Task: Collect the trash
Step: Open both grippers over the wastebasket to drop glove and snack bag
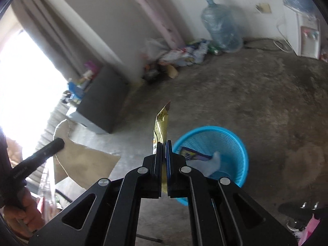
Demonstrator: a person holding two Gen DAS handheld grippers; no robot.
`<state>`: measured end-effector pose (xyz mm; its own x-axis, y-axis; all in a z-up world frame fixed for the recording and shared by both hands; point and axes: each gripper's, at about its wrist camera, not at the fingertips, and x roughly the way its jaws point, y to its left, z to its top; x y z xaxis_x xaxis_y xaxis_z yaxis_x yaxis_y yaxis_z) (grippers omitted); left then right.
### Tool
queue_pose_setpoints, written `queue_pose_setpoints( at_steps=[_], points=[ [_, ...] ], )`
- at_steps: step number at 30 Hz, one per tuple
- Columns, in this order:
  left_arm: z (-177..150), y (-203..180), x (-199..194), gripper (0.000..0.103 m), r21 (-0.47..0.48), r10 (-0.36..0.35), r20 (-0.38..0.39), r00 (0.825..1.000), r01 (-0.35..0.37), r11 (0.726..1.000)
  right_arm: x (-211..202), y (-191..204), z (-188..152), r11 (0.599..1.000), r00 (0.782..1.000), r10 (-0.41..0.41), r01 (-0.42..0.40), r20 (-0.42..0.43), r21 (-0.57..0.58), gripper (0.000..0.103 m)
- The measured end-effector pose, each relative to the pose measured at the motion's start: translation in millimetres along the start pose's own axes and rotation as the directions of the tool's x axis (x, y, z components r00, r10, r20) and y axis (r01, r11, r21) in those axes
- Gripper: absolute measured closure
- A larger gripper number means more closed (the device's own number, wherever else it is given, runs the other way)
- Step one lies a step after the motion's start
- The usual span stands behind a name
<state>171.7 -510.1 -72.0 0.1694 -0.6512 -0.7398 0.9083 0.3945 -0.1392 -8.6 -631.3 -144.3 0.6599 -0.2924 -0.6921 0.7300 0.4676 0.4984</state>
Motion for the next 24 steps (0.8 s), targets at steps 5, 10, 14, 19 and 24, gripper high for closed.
queue_pose_setpoints(
  at_steps=[5, 10, 14, 19, 24],
  points=[
    [3, -22, 57, 0.102, 0.017, -0.039, -0.073, 0.997, 0.04, 0.999, 32, -24, -1, 0.993, 0.992, -0.118, 0.118, -0.04, 0.011, 0.099],
    [5, -50, 106, 0.1, 0.012, -0.087, -0.132, 0.987, 0.089, 0.996, 61, -54, -4, 0.98, 0.979, -0.19, 0.194, -0.073, 0.048, 0.099],
    [6, -66, 138, 0.083, 0.006, -0.104, -0.17, 0.98, 0.107, 0.994, 94, -88, -9, 0.97, 0.971, -0.176, 0.199, -0.16, 0.14, 0.097],
    [9, -65, 133, 0.075, -0.028, -0.103, -0.141, 0.985, 0.1, 0.995, 99, -101, -18, 0.958, 0.964, -0.191, 0.224, -0.185, 0.179, 0.078],
    [17, -59, 101, 0.072, -0.037, -0.094, -0.079, 0.992, 0.091, 0.995, 83, -91, -16, 0.964, 0.974, -0.193, 0.211, -0.118, 0.164, 0.058]
  ],
)
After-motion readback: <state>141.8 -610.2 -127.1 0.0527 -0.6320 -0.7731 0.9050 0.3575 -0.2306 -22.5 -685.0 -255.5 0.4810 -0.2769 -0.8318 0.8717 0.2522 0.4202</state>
